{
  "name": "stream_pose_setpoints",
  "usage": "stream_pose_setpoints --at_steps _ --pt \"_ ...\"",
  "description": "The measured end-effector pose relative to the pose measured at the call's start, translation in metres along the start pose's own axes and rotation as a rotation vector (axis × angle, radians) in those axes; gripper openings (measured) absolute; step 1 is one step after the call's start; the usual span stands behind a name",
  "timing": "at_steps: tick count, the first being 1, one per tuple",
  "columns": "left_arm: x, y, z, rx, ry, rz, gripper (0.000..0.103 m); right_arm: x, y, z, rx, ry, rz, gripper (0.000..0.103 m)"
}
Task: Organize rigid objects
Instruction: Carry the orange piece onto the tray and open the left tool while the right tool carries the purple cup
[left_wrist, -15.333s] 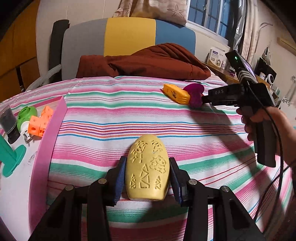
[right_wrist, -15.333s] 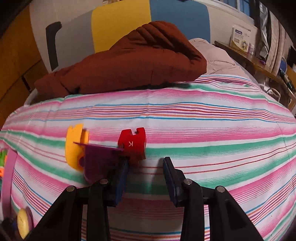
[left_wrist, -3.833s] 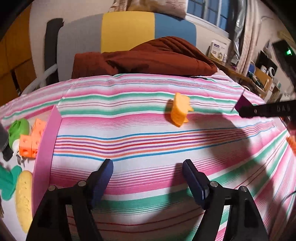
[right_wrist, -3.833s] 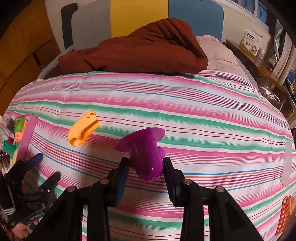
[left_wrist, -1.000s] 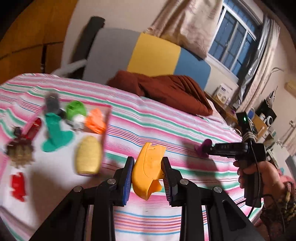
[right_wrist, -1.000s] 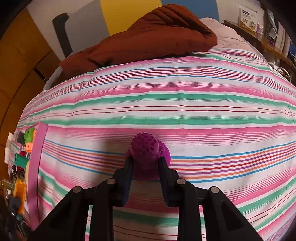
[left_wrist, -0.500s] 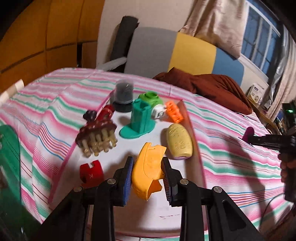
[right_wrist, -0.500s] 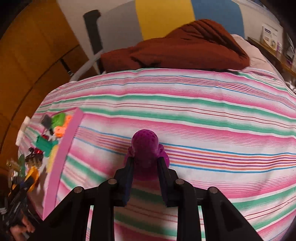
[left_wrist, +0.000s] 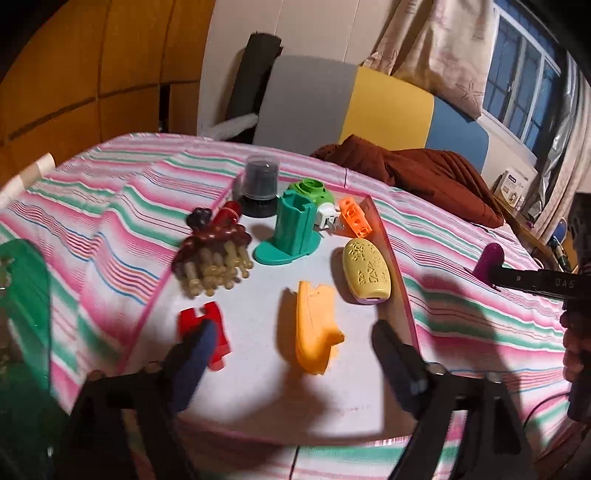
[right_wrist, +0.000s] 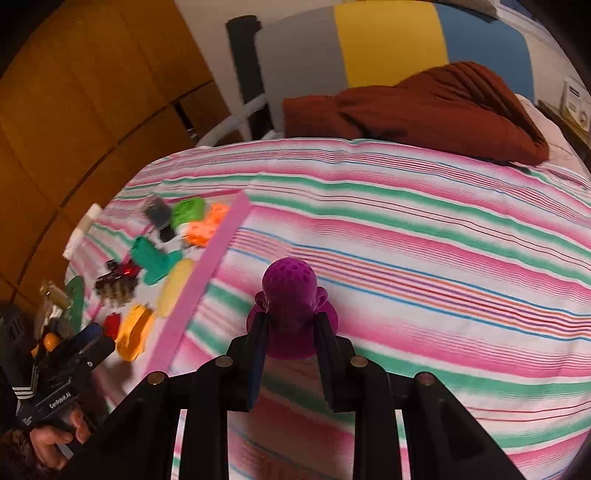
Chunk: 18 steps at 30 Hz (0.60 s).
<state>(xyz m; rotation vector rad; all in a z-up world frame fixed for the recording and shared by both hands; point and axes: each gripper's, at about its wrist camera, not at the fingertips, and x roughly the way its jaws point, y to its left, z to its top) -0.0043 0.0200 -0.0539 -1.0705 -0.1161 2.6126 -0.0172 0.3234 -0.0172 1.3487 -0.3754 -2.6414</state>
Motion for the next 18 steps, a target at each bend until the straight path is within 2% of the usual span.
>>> stream_pose_setpoints --at_steps 3,8,11,14,18 --pt "-0.013 0.001 -0.006 0.027 -0.008 0.004 0.092 -0.004 0.019 -0.005 -0.029 -0.011 0.041 0.025" --pt "-0.034 0.006 -0.014 0.061 -0.037 0.048 0.102 -0.008 0.051 -0.014 -0.058 -0.008 0.134 0.025" --pt "-0.043 0.012 -0.016 0.056 -0.050 0.081 0.103 -0.009 0.078 -0.018 -0.088 0.005 0.185 0.025" --pt "-0.048 0.018 -0.018 0.039 -0.040 0.130 0.103 -0.004 0.102 -0.022 -0.129 0.025 0.199 0.025" --pt "-0.052 0.024 -0.020 0.024 -0.038 0.168 0.103 0.007 0.131 -0.029 -0.208 0.057 0.167 0.025"
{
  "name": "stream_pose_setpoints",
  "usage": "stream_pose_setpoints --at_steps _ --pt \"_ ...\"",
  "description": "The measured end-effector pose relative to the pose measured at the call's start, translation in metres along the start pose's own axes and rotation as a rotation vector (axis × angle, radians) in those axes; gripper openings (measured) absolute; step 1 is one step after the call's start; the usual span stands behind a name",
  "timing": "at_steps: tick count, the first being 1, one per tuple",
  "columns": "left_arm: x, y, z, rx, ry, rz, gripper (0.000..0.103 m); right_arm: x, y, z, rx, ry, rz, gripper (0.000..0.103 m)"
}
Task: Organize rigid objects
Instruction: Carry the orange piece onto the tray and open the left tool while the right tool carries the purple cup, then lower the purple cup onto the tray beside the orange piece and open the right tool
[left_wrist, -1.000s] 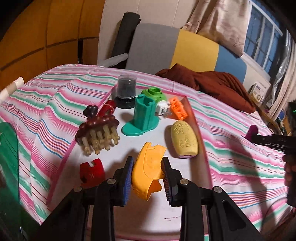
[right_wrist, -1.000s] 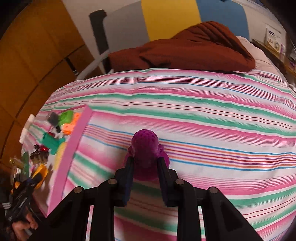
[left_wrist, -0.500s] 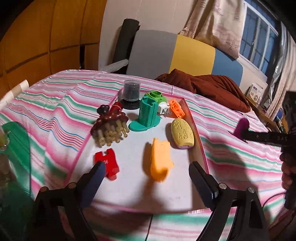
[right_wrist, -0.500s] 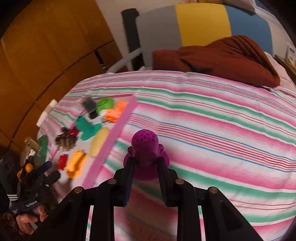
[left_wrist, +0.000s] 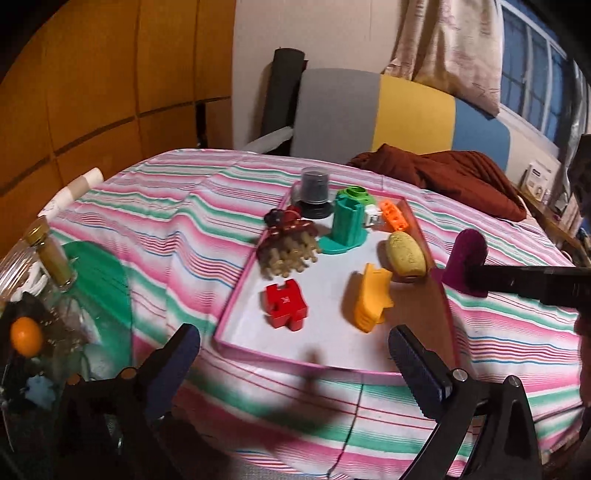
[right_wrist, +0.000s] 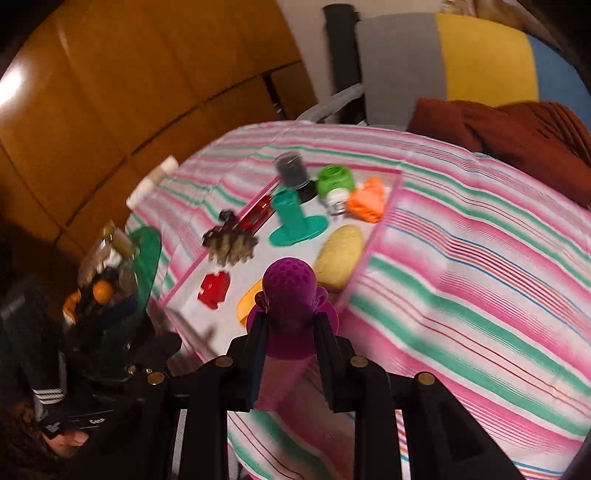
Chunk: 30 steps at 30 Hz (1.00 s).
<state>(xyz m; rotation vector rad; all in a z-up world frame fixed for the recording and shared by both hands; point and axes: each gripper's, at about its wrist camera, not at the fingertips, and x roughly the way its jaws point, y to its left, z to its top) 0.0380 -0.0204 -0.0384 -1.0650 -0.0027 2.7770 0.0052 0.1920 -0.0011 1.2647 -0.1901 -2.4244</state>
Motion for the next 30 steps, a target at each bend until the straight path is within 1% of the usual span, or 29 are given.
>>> stream_pose_setpoints --at_steps 3,6,8,10,13,17,18,20,21,22,24,27,30 --pt "-0.003 0.003 0.001 0.003 -0.010 0.019 0.103 0.012 0.016 0.000 -0.052 0.036 -0.042 0.025" --pt "-0.007 0.003 0.003 0.017 -0.022 0.057 0.103 0.025 0.026 0.000 -0.092 0.068 -0.076 0.025" --pt "-0.008 0.004 0.003 0.020 -0.019 0.085 0.103 0.031 0.030 0.000 -0.111 0.080 -0.092 0.025" --pt "-0.007 0.007 0.003 0.010 -0.005 0.098 0.103 0.036 0.034 0.000 -0.129 0.094 -0.109 0.025" --pt "-0.005 0.013 0.004 -0.012 0.026 0.101 0.103 0.044 0.041 -0.001 -0.160 0.114 -0.149 0.025" --pt "-0.007 0.018 0.006 -0.043 0.043 0.097 0.103 0.052 0.046 -0.004 -0.196 0.131 -0.232 0.025" --pt "-0.008 0.019 0.007 -0.050 0.044 0.096 0.103 0.053 0.046 -0.005 -0.196 0.131 -0.240 0.025" --pt "-0.009 0.022 0.007 -0.063 0.046 0.096 0.103 0.052 0.046 -0.006 -0.191 0.131 -0.248 0.030" --pt "-0.010 0.023 0.008 -0.070 0.049 0.096 0.103 0.049 0.046 -0.007 -0.181 0.121 -0.246 0.034" --pt "-0.010 0.024 0.008 -0.076 0.051 0.098 0.103 0.046 0.046 -0.006 -0.166 0.108 -0.245 0.036" --pt "-0.011 0.026 0.008 -0.091 0.058 0.098 0.103 0.037 0.044 -0.006 -0.116 0.078 -0.233 0.037" --pt "-0.011 0.028 0.009 -0.108 0.074 0.101 0.103 0.022 0.040 -0.005 -0.028 0.031 -0.187 0.038" --pt "-0.013 0.027 0.012 -0.105 0.089 0.121 0.103 0.010 0.042 -0.004 0.021 -0.009 -0.195 0.039"
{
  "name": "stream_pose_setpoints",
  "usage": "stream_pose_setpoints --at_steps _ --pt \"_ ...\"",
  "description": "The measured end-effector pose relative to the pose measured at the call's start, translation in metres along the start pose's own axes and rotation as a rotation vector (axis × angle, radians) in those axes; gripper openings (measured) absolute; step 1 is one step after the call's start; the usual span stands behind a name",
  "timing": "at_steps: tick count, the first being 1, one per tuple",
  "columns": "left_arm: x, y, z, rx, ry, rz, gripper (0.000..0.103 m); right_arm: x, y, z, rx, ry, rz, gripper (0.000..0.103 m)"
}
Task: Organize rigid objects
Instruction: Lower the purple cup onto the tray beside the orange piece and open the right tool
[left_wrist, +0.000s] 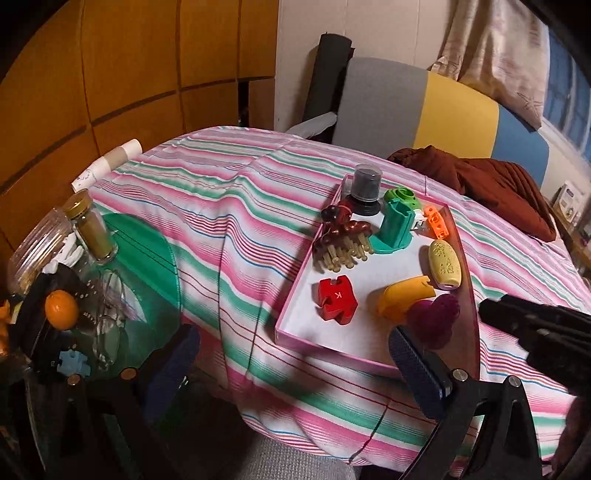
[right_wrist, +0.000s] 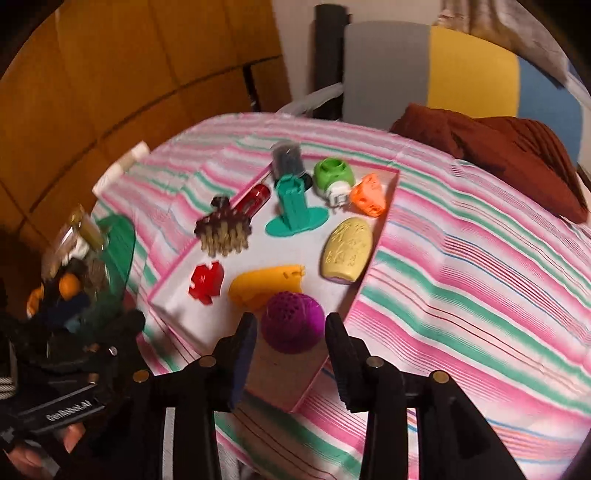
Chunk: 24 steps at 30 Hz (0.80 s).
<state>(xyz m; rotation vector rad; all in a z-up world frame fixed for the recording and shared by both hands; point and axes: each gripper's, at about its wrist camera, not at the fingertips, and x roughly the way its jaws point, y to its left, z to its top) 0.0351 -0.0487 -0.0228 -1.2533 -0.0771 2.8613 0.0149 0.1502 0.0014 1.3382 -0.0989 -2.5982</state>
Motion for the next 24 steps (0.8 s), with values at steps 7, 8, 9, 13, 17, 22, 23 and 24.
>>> stream_pose_setpoints --at_steps 7,8,9,13,17,22,23,24 --pt "-0.008 0.000 0.005 -0.012 0.008 0.016 0.103 -0.020 0.005 0.004 0.051 -0.066 -0.080 0.041" --pt "-0.009 0.001 0.006 -0.023 0.012 -0.005 0.103 -0.022 0.004 0.003 0.059 -0.066 -0.089 0.041" --pt "-0.009 0.002 0.007 -0.031 0.013 -0.017 0.103 -0.022 0.004 0.003 0.071 -0.063 -0.104 0.041" --pt "-0.015 0.009 0.010 -0.095 0.008 -0.073 0.103 -0.017 0.006 0.002 0.092 -0.027 -0.153 0.041" --pt "-0.015 0.011 0.015 -0.100 0.039 -0.036 0.103 -0.014 0.008 0.000 0.112 -0.018 -0.172 0.041" --pt "-0.014 0.007 0.016 -0.049 0.061 0.007 0.103 -0.019 0.018 0.003 0.090 -0.041 -0.216 0.041" --pt "-0.015 0.006 0.016 -0.038 0.059 0.013 0.103 -0.020 0.018 0.005 0.090 -0.048 -0.220 0.041" --pt "-0.017 0.005 0.017 -0.028 0.056 0.019 0.103 -0.022 0.019 0.006 0.092 -0.053 -0.227 0.041"
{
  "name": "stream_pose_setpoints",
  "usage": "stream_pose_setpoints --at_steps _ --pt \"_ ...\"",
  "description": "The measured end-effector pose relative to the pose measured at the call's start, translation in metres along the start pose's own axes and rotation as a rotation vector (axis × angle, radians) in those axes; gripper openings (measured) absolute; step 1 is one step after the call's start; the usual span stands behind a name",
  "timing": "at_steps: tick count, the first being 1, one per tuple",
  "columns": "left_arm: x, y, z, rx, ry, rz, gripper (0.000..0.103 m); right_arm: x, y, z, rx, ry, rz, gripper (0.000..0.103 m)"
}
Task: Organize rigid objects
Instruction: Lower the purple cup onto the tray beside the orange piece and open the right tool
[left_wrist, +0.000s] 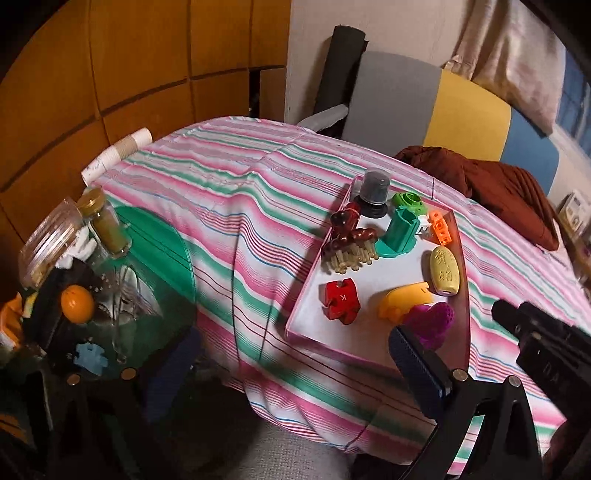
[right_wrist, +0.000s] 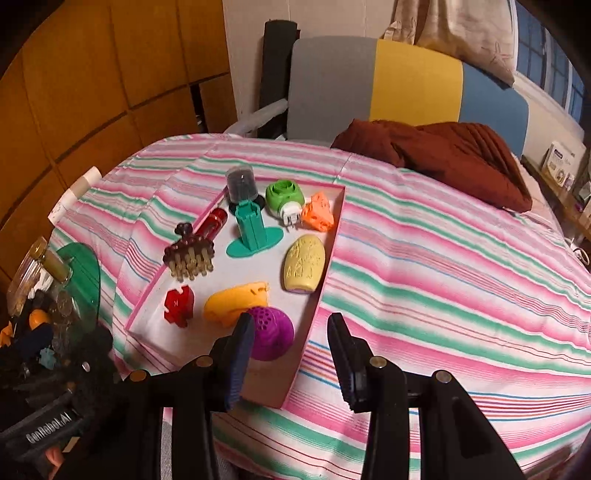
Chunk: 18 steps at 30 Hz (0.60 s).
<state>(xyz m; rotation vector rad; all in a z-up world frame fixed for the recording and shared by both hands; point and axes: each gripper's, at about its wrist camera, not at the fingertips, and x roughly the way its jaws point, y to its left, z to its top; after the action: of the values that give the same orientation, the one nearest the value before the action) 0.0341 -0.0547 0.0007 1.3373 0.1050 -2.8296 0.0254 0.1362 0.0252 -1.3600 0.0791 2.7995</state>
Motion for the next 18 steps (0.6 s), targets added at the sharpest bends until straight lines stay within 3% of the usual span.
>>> stream_pose_setpoints --at_steps 11,18 --pt "-0.012 -0.013 0.008 0.065 -0.025 0.080 0.103 -0.008 0.003 0.007 0.019 -0.019 -0.072 0.044" --pt "-0.011 -0.015 0.010 0.064 0.010 0.074 0.103 -0.007 0.005 0.005 0.029 -0.011 -0.082 0.044"
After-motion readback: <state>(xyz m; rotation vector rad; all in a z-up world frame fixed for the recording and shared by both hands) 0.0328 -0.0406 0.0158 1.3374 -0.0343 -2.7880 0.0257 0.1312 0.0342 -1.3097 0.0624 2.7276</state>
